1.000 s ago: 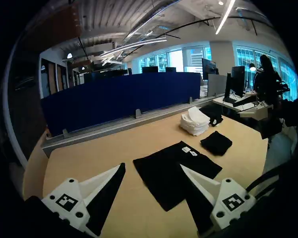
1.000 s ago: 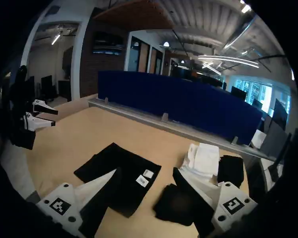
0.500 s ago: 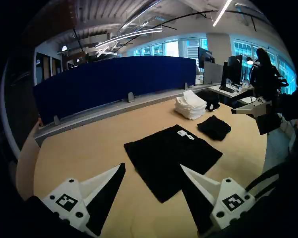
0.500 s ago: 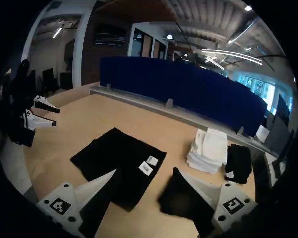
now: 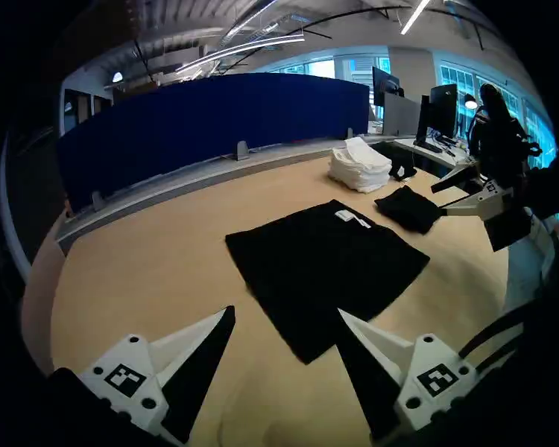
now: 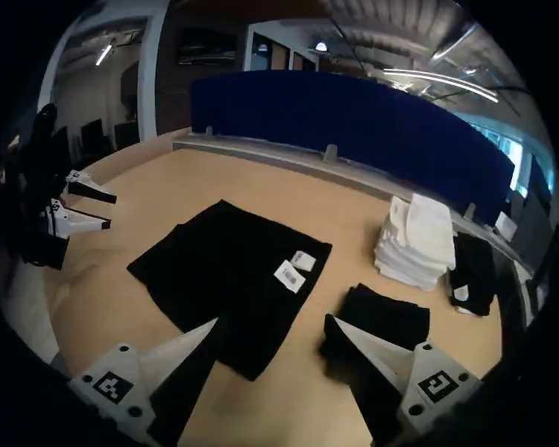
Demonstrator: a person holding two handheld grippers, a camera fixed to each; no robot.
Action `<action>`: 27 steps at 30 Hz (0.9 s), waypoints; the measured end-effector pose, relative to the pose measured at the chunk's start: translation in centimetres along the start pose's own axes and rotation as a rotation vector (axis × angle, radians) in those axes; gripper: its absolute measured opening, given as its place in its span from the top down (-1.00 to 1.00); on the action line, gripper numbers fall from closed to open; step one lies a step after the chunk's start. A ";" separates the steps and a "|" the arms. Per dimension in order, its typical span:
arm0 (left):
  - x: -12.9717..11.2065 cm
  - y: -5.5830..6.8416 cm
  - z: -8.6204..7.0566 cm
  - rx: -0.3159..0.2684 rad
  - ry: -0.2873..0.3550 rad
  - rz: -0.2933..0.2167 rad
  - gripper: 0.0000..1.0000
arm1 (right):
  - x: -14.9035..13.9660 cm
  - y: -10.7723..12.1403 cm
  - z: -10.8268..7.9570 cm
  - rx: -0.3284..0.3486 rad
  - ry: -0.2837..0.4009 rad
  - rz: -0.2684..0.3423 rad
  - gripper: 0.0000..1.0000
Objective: Fold towel
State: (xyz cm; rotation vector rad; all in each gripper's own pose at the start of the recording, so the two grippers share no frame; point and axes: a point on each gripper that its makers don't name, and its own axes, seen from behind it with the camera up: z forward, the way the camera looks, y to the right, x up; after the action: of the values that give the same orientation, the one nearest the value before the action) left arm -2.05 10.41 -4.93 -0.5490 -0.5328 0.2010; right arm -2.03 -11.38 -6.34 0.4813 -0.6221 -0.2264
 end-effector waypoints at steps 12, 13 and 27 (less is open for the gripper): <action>-3.5 0.9 1.4 -0.025 -0.058 0.001 -0.83 | -4.1 -0.8 2.1 0.032 -0.075 -0.014 -1.00; -3.7 1.0 1.5 -0.027 -0.061 0.002 -0.83 | -4.4 -0.8 2.2 0.033 -0.081 -0.016 -1.00; -5.5 2.2 2.3 -0.082 -0.103 -0.006 -0.83 | -8.6 -1.9 3.3 0.062 -0.162 -0.044 -0.96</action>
State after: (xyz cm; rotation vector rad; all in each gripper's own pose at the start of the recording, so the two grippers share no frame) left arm -8.04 11.51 -6.84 -0.6186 -0.6445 0.2031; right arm -10.92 -11.22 -9.25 0.5399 -0.7793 -0.2909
